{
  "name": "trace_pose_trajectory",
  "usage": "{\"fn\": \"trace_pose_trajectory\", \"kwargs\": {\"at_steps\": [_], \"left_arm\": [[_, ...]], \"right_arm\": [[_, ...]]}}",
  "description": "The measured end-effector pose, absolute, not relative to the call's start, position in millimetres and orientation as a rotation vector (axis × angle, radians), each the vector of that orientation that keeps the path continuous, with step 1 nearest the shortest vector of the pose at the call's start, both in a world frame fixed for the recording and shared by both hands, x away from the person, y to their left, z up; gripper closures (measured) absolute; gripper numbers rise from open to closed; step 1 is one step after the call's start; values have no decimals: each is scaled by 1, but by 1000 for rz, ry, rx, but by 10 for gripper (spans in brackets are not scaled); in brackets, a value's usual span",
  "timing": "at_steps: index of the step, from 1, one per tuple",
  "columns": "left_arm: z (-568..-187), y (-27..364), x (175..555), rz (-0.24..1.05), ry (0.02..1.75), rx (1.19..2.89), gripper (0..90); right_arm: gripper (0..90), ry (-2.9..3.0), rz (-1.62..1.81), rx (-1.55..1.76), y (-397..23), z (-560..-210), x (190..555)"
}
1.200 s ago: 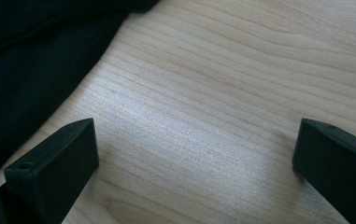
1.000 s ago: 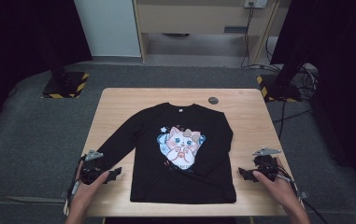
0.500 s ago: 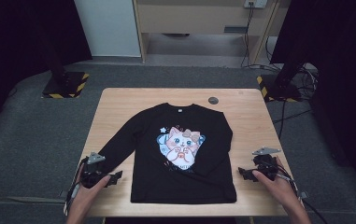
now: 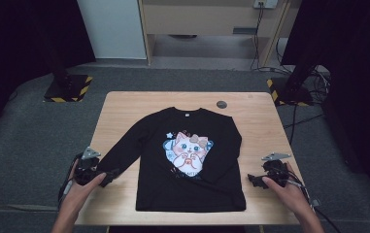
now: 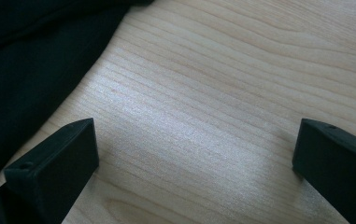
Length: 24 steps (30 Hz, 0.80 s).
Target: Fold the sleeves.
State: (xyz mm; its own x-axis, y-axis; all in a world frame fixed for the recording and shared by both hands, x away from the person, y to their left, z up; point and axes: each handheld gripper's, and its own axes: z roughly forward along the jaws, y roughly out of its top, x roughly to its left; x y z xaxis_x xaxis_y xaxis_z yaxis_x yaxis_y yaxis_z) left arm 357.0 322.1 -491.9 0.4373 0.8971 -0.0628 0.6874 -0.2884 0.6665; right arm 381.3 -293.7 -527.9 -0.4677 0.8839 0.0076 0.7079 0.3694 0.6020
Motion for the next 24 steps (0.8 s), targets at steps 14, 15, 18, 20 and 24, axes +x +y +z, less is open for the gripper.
{"fn": "trace_pose_trajectory", "kwargs": {"at_steps": [14,15,18,20,24], "left_arm": [[-506,358,368,468,1396,2054,60],[-506,358,368,467,1399,2052,60],[-509,360,368,475,1402,2065,63],[-514,361,368,473,1408,2066,71],[-519,359,369,466,1418,2073,82]], "right_arm": [[3,2325,775,1398,-294,-528,382],[3,2326,775,1398,-294,-527,382],[3,2330,775,1394,-294,-527,382],[4,2327,779,1394,-294,-528,382],[4,2326,779,1394,-294,-528,382]]}}
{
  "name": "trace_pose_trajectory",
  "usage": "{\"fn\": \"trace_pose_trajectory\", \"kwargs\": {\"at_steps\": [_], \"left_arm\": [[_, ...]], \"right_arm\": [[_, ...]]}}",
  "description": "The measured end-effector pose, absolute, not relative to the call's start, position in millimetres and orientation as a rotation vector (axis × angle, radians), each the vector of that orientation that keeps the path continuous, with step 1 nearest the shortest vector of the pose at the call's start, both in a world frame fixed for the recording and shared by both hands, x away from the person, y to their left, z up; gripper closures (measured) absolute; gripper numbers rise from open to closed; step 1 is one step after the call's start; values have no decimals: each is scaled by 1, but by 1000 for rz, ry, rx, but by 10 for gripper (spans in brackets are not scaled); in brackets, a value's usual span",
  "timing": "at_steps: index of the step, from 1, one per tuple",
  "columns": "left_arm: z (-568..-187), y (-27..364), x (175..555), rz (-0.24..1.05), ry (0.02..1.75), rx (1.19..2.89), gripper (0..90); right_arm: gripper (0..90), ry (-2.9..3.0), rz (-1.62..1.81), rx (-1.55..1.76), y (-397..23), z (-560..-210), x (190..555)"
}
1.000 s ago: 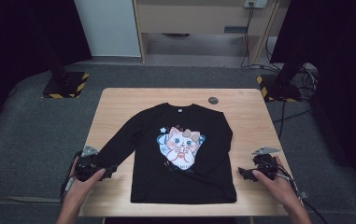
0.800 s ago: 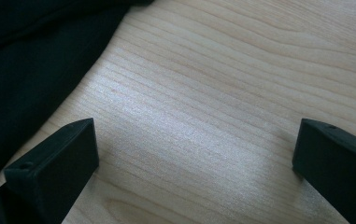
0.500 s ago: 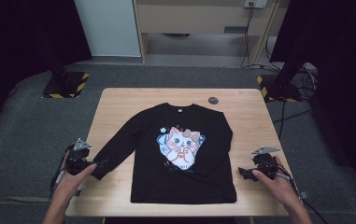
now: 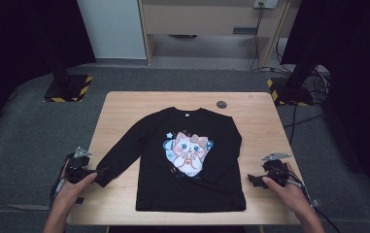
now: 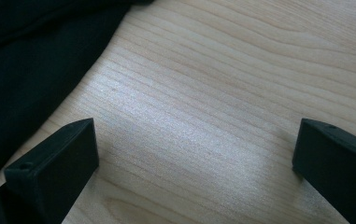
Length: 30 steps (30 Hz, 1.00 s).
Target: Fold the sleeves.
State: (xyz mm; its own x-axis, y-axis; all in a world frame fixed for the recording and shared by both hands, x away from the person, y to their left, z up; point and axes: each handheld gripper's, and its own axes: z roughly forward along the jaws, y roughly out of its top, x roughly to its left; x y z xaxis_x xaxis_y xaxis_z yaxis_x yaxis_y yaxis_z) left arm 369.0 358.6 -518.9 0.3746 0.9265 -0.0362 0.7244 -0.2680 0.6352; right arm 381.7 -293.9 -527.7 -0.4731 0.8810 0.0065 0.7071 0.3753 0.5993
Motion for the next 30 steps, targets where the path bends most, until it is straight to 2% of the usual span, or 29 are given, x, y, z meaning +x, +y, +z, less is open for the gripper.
{"fn": "trace_pose_trajectory", "kwargs": {"at_steps": [9,24,27,30], "left_arm": [[-522,354,368,460,1407,2089,134],[-527,354,361,512,1398,2047,128],[-526,353,359,516,1394,2045,158],[-526,352,355,518,1379,2038,226]], "right_arm": [[4,2322,782,1397,-294,-528,381],[3,2320,772,1406,-293,-527,381],[4,2318,776,1404,-293,-528,381],[4,2317,779,1404,-294,-528,381]]}}
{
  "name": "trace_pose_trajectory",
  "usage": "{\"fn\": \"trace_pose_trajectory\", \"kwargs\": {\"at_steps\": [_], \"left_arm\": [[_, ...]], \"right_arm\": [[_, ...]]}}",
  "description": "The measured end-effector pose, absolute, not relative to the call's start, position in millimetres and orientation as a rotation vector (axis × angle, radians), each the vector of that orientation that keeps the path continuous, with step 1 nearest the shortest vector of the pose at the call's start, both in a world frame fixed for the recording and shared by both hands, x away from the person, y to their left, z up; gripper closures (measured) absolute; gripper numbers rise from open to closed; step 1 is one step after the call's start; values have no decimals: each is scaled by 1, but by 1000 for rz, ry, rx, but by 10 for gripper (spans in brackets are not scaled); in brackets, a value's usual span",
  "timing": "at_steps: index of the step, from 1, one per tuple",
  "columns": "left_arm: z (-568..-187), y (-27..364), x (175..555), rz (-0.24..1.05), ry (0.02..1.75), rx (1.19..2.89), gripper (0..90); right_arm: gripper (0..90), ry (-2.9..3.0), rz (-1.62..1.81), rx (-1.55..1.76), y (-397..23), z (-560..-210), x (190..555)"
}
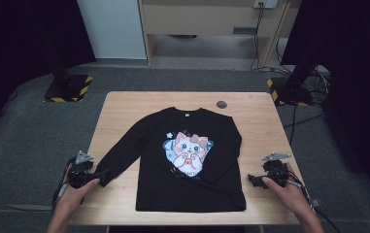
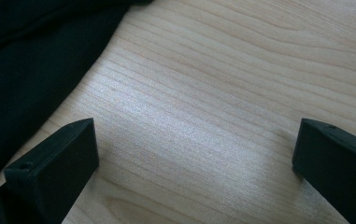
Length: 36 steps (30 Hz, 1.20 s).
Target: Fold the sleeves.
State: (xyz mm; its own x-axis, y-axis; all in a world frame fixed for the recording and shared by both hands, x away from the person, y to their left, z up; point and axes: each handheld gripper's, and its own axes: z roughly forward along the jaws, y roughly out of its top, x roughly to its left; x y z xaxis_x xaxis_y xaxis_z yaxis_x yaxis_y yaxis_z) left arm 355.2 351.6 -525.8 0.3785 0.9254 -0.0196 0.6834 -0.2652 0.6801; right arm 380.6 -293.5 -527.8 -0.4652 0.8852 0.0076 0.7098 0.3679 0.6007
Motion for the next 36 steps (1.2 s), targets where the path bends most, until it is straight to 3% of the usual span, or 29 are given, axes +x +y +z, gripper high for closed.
{"fn": "trace_pose_trajectory", "kwargs": {"at_steps": [16,23,36], "left_arm": [[-519,339,346,442,1412,2004,723],[-513,340,349,494,1424,2006,833],[-500,348,346,541,1397,1961,864]], "right_arm": [[4,2322,765,1409,-293,-527,381],[4,2327,762,1409,-293,-527,382],[3,2329,766,1403,-293,-527,382]]}}
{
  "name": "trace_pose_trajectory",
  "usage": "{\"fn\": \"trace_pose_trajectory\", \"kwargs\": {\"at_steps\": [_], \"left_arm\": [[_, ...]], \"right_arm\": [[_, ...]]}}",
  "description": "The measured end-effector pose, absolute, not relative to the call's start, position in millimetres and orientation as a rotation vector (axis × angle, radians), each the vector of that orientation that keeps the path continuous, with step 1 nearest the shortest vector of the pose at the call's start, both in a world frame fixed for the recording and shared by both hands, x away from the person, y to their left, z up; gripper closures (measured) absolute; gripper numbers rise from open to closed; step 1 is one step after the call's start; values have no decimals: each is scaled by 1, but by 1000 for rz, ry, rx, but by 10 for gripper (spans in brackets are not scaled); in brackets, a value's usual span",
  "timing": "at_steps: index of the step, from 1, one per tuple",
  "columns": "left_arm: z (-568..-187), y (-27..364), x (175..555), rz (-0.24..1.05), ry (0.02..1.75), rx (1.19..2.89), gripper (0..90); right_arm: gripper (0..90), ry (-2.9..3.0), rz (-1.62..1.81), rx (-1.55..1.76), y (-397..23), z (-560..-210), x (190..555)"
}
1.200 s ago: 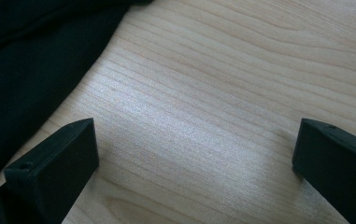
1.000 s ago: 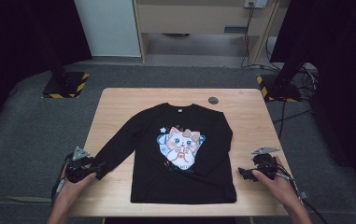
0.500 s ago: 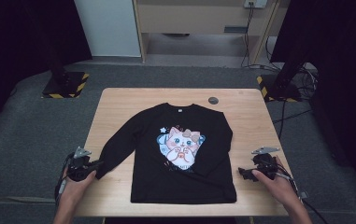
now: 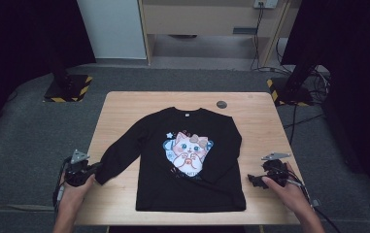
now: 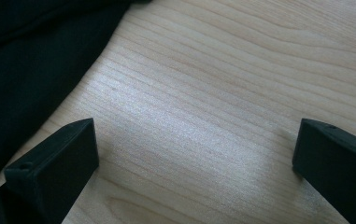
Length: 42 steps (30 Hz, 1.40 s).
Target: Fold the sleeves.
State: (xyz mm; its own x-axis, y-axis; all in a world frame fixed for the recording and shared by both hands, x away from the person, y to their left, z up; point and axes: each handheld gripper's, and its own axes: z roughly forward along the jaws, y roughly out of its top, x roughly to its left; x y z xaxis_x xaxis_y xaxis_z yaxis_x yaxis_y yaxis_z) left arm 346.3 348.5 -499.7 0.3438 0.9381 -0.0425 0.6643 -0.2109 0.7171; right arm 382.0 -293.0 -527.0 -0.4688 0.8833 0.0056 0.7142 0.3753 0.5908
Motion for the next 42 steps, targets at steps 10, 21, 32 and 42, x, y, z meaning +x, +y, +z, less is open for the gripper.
{"fn": "trace_pose_trajectory", "kwargs": {"at_steps": [10,21,32,42], "left_arm": [[-476,354,344,582,1363,1912,865],[-448,321,338,595,1236,1903,865],[-440,277,337,552,1124,1932,865],[-437,244,340,521,1060,1951,864]], "right_arm": [[3,2327,766,1404,-293,-527,382],[3,2326,765,1406,-293,-527,382],[3,2320,771,1405,-293,-527,382],[3,2318,774,1407,-293,-528,381]]}}
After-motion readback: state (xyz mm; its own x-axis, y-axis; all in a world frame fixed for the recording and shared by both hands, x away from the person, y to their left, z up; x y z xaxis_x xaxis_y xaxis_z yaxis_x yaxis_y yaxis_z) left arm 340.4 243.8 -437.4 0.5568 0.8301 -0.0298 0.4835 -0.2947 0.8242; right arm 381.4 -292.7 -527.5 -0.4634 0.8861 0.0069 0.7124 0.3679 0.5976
